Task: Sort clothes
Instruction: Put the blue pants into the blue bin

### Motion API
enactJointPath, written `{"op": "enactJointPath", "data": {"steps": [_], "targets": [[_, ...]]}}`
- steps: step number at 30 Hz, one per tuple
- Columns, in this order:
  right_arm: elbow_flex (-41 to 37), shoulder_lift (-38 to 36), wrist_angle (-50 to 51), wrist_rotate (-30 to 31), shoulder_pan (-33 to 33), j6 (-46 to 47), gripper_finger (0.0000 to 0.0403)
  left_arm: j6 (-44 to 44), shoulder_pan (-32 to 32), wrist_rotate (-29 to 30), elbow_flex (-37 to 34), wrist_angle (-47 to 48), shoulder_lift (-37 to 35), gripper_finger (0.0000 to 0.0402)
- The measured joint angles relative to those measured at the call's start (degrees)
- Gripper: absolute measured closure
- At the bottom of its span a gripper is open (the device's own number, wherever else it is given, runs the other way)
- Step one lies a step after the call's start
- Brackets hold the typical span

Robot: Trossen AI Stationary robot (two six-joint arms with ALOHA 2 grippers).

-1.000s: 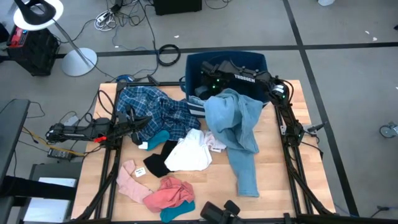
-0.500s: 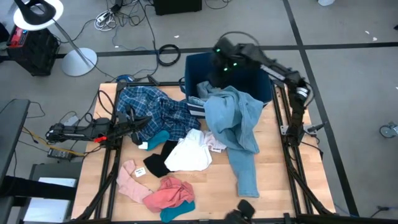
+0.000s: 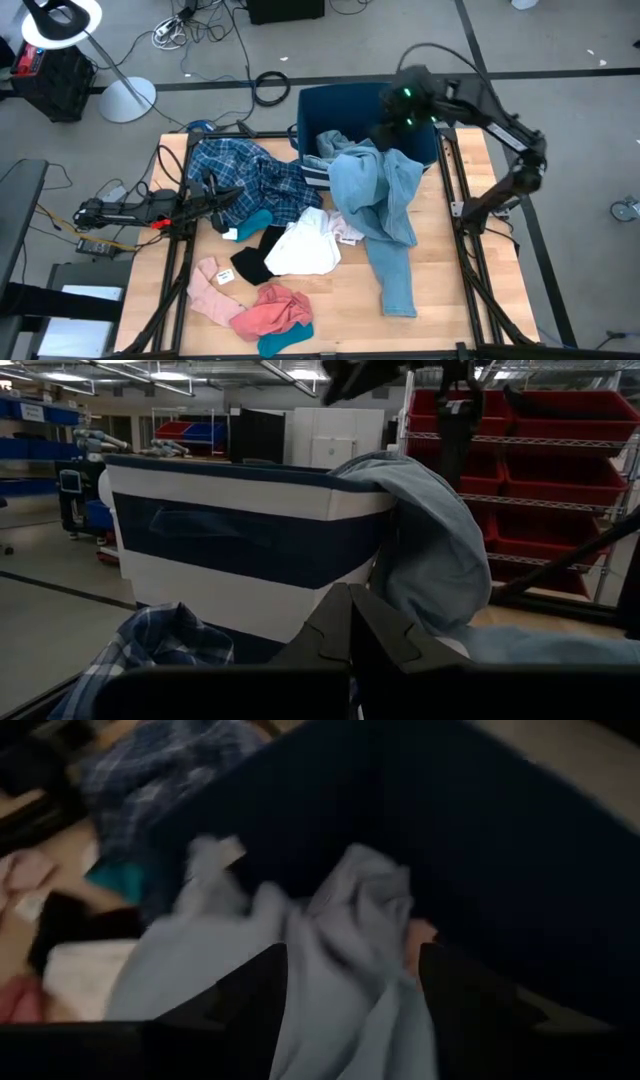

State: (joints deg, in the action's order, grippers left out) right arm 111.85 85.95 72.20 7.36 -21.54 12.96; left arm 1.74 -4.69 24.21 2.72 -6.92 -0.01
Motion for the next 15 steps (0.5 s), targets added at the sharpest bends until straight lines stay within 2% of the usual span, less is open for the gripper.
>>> {"op": "enactJointPath", "data": {"steps": [4, 8, 15], "targets": [[-7.42, -6.49, 0.88, 4.42, 8.10, 5.11, 0.0176, 0.00, -0.02, 0.00, 0.00, -0.01, 0.00, 0.0396], [-17.64, -13.79, -0.23, 11.72, 17.42, 12.81, 0.0176, 0.00, 0.00, 0.02, 0.00, 0.00, 0.00, 0.0396], [-37.08, -25.92, -6.85, 22.14, 34.77, 28.03, 0.0176, 0.01, 0.00, 0.00, 0.00, 0.00, 0.00, 0.0396]]}}
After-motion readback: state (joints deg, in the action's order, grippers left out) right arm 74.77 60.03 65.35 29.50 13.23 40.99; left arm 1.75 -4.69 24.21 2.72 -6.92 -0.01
